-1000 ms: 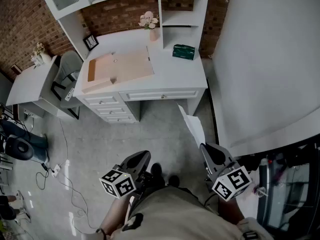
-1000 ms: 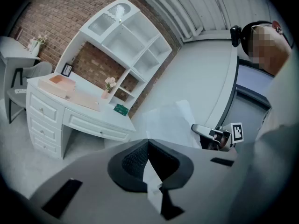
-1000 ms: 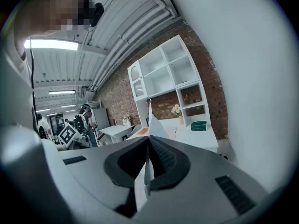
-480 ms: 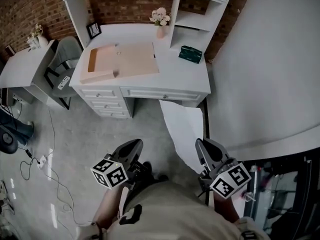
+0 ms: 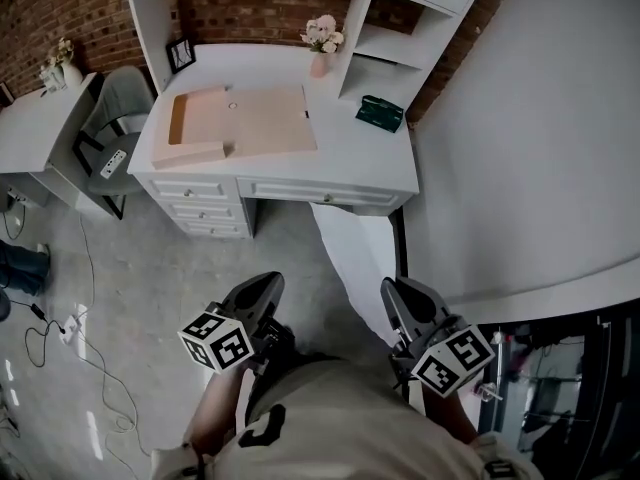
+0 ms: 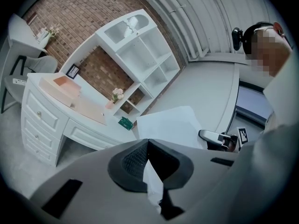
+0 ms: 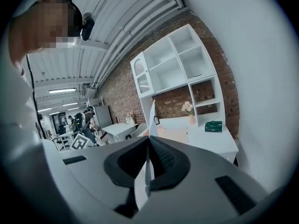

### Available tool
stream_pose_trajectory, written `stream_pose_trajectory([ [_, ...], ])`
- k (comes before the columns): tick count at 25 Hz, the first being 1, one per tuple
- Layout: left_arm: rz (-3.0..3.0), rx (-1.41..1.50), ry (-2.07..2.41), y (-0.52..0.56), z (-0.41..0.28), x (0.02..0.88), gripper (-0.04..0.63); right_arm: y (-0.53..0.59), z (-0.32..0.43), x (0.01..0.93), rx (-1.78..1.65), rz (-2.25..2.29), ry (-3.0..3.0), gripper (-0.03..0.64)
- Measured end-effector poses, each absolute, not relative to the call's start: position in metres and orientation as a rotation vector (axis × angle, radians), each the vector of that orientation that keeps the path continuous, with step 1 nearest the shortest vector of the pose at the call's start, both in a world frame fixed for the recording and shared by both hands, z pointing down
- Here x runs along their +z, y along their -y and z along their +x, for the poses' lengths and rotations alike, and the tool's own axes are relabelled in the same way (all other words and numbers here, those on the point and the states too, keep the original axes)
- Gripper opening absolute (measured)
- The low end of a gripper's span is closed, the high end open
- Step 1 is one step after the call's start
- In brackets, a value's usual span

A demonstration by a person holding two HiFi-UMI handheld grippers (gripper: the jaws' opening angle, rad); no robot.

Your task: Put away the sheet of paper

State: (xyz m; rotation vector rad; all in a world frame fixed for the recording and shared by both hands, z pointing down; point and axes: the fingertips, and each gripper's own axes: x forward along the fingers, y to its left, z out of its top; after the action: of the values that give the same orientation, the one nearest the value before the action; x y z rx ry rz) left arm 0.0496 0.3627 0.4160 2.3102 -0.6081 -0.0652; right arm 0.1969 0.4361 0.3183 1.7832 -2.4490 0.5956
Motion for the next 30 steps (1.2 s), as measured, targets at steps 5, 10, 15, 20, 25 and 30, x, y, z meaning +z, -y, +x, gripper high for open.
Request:
stream_pose_trajectory([
  [5,2.289,-0.093,0.594,-0.357,0.036,0.424,0.017,-0.428,0.179,0.321,0.595,1.760,2.424,0.026],
  [10,2.262,-0.131,0.639,-0.352,0.016,0.427,0.017,-0.417,0.160,0.321,0.596,1.678,2.444,0.026],
  [15,2.238,-0.171,0.714,-0.348,-0.009,0.429,0.017,-0.401,0.140,0.322,0.589,1.580,2.493,0.026],
  [20,2.220,-0.187,0.781,-0.343,-0.018,0.431,0.017,-0.389,0.134,0.326,0.578,1.496,2.535,0.026],
  [25,2.223,-0.170,0.796,-0.342,-0.007,0.429,0.017,-0.382,0.146,0.330,0.592,1.484,2.563,0.026],
  [30,2.238,-0.116,0.800,-0.335,0.018,0.425,0.017,-0.374,0.177,0.337,0.629,1.517,2.575,0.027],
])
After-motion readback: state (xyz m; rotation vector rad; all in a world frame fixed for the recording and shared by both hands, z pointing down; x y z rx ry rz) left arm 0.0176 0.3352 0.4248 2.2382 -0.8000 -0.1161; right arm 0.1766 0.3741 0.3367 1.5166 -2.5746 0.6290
